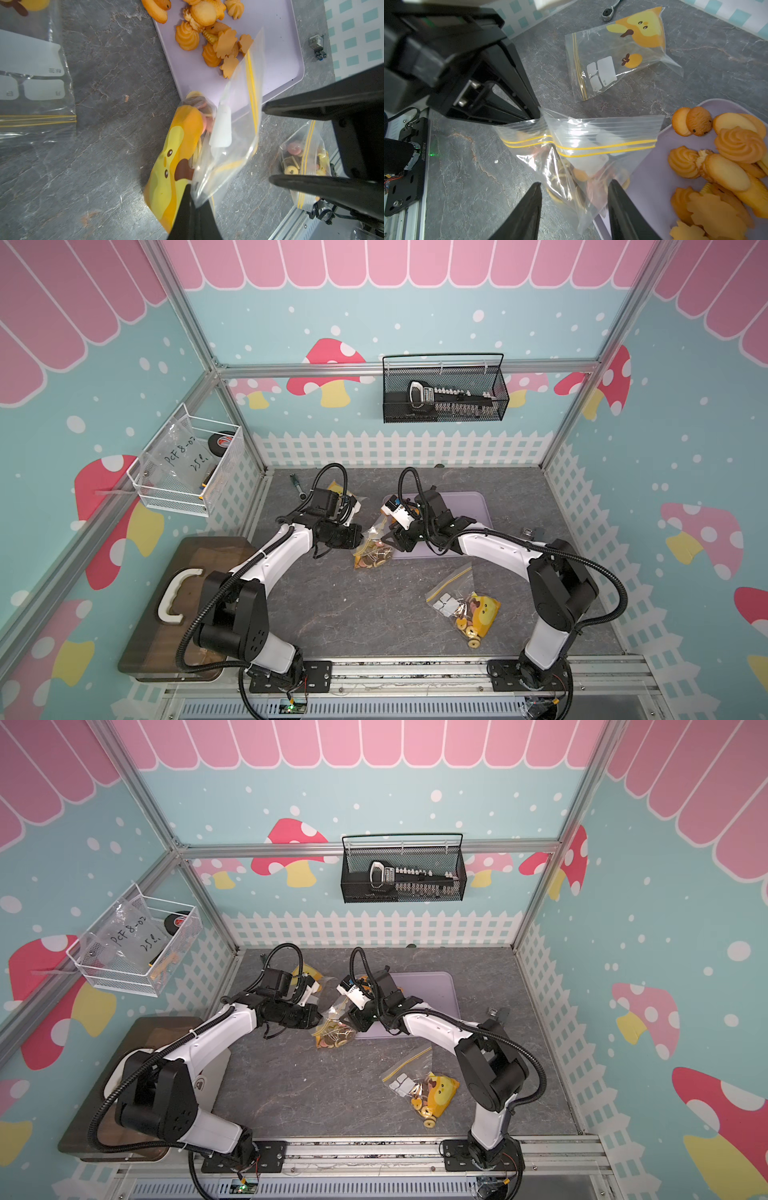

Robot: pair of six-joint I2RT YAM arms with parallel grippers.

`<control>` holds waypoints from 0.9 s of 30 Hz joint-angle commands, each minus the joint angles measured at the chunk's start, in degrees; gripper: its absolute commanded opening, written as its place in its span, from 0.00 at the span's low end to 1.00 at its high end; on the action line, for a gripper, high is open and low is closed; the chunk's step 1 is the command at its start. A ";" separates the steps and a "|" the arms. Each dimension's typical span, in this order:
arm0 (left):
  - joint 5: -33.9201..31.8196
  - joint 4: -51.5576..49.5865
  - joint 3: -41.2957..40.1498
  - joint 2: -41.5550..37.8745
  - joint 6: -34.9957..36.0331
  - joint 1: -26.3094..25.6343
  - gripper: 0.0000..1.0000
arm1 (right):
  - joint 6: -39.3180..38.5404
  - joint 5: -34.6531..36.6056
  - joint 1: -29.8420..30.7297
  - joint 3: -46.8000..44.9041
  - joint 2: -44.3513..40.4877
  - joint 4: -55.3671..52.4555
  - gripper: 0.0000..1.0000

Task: Pour cookies out of the ziploc bag
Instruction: Open the ziploc bag at the center of the board.

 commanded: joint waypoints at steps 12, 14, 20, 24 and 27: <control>3.96 1.98 -0.23 -1.11 1.79 -0.99 0.00 | -1.45 3.58 1.74 5.54 5.28 -5.19 0.12; 3.87 2.04 -0.23 -1.20 1.80 -1.13 0.00 | -1.36 3.39 1.76 5.73 5.28 -5.11 0.01; 2.99 2.02 -0.29 -1.11 1.46 -1.15 0.00 | -1.01 2.42 1.72 5.62 5.28 -5.11 0.00; -0.11 1.91 -0.42 -0.44 -0.18 -0.32 0.00 | -0.66 1.05 1.74 2.61 4.18 -2.38 0.00; -1.34 0.98 -0.04 1.09 -0.94 0.89 0.00 | -0.33 -1.75 1.74 -0.36 2.49 0.75 0.00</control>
